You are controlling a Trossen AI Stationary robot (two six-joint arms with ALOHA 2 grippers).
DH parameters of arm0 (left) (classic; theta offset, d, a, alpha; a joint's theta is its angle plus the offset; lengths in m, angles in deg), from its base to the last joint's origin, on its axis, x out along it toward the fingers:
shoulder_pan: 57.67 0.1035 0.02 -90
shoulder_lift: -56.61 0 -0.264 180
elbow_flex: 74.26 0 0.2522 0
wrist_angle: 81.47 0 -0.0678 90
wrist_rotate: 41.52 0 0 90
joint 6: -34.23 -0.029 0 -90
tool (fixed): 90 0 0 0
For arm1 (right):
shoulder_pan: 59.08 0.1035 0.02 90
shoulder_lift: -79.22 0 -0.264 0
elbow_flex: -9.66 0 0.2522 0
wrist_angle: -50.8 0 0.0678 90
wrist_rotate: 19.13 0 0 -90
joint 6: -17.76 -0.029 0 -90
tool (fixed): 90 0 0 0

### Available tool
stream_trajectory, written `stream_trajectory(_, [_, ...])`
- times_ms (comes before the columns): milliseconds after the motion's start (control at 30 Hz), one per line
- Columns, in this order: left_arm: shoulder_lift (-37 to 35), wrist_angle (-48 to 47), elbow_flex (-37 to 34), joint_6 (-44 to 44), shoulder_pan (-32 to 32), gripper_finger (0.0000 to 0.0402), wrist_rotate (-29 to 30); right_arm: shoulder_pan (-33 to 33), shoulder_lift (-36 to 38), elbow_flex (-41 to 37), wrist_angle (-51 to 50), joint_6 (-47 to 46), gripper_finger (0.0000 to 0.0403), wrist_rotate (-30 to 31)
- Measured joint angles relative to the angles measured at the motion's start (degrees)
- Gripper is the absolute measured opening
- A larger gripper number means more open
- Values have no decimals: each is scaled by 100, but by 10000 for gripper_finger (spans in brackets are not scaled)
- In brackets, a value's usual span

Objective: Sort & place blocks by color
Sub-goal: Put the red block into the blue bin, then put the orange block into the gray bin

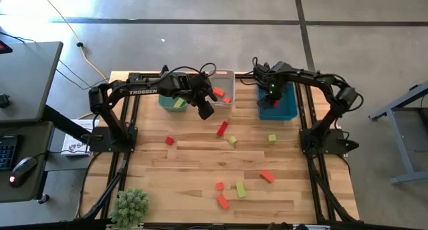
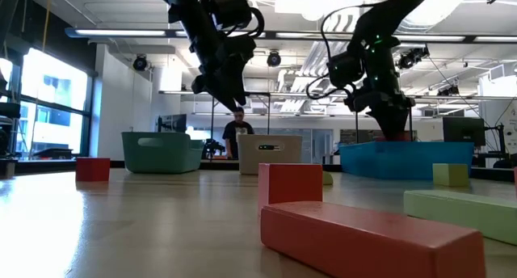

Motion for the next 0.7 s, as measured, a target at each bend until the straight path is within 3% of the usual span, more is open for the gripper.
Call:
stream_trajectory(300, [1, 0, 0, -9, -40, 168, 1, -16, -23, 0, -45, 205, 134, -39])
stream_trajectory(533, [1, 0, 0, -15, -122, 168, -2, -13, -23, 0, -47, 35, 177, -50])
stream_trajectory(700, [1, 0, 0, 2, -185, 168, -2, -14, -23, 0, -49, -328, 187, -158])
